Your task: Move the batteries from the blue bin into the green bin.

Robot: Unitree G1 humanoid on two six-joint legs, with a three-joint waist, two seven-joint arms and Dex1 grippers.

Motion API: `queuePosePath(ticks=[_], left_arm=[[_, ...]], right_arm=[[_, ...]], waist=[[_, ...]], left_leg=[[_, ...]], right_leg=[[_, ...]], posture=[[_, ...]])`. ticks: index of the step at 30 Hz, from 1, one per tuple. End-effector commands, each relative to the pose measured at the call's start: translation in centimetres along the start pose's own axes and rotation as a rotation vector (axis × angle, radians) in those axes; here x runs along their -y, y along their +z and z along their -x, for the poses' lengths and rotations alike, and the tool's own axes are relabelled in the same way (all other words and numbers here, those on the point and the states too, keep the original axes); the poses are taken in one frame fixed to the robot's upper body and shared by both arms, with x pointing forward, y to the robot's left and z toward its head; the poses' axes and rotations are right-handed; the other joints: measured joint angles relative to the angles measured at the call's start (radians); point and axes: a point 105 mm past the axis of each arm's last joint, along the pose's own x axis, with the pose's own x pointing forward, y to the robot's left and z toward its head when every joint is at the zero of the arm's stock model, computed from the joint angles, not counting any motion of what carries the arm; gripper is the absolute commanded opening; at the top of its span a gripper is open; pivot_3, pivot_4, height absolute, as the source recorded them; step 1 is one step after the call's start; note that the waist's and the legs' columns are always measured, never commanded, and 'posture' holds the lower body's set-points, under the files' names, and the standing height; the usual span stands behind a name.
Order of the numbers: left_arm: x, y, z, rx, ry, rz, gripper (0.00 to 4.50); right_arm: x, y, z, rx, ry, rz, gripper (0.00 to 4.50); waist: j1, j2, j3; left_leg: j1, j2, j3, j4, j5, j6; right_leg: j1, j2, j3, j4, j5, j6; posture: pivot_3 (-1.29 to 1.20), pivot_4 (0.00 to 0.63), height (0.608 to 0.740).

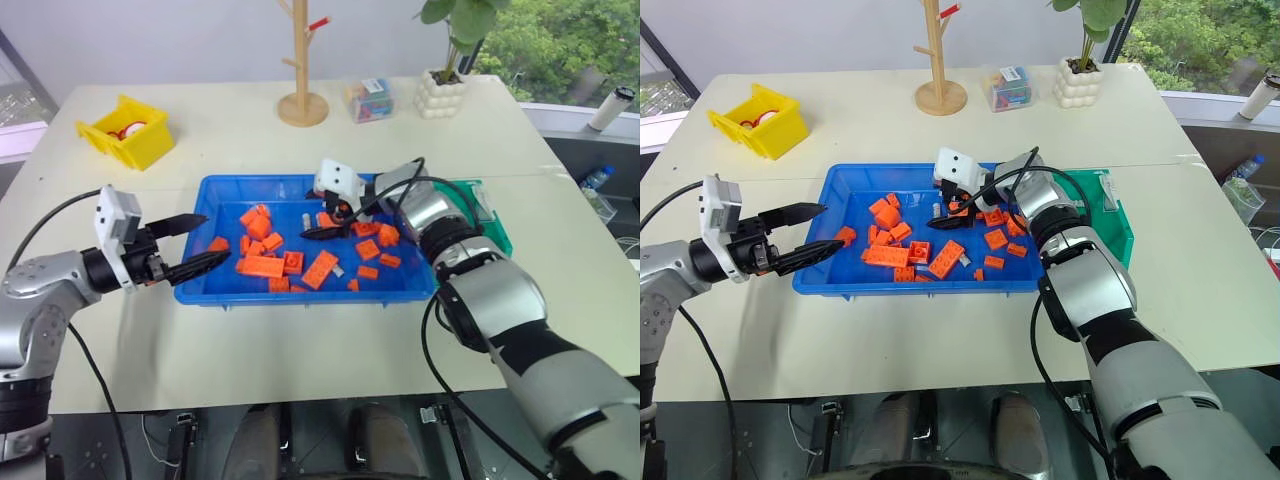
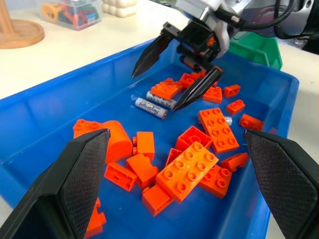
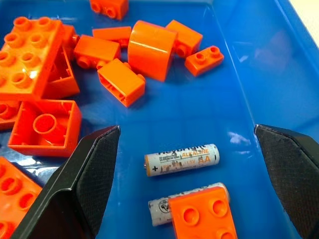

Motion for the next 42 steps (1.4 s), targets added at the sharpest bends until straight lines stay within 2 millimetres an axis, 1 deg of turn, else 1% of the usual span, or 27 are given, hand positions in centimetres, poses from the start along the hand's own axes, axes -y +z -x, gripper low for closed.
queuePosePath(ticks=[1,9,16,30,42], left_arm=[[0.3,1.4,-0.1,0.019,-0.016,-0.059,4.5],[0.5,1.5,-0.2,0.027,-0.012,-0.056,4.5],[0.7,1.6,-0.2,0.034,-0.003,-0.056,4.5],[1.3,1.4,-0.1,0.042,0.015,-0.048,4.5],[1.4,1.6,0.0,0.041,0.019,-0.05,4.5]], right_arm=[[0.6,1.8,-0.1,0.017,-0.016,0.058,4.43],[-0.4,0.8,-0.9,-0.037,0.032,0.084,4.43],[-0.8,0.3,-1.5,-0.083,0.048,0.094,4.43],[-0.2,0.3,-1.7,-0.12,0.005,0.061,4.43],[-0.1,-0.6,-1.5,-0.193,-0.001,0.012,4.43]], waist=[[0.0,0.0,0.0],[0.001,0.0,0.0],[0.0,0.0,0.0],[0.0,0.0,0.0],[0.0,0.0,0.0]], left_leg=[[0.0,0.0,0.0,0.0,0.0,0.0],[0.0,0.0,0.0,0.0,0.0,0.0],[0.0,0.0,0.0,0.0,0.0,0.0],[0.0,0.0,0.0,0.0,0.0,0.0],[0.0,0.0,0.0,0.0,0.0,0.0]], right_leg=[[0.0,0.0,0.0,0.0,0.0,0.0],[0.0,0.0,0.0,0.0,0.0,0.0],[0.0,0.0,0.0,0.0,0.0,0.0],[0.0,0.0,0.0,0.0,0.0,0.0],[0.0,0.0,0.0,0.0,0.0,0.0]], posture=[[0.0,0.15,0.739],[0.0,0.15,0.739],[0.0,0.15,0.739],[0.0,0.15,0.739],[0.0,0.15,0.739]])
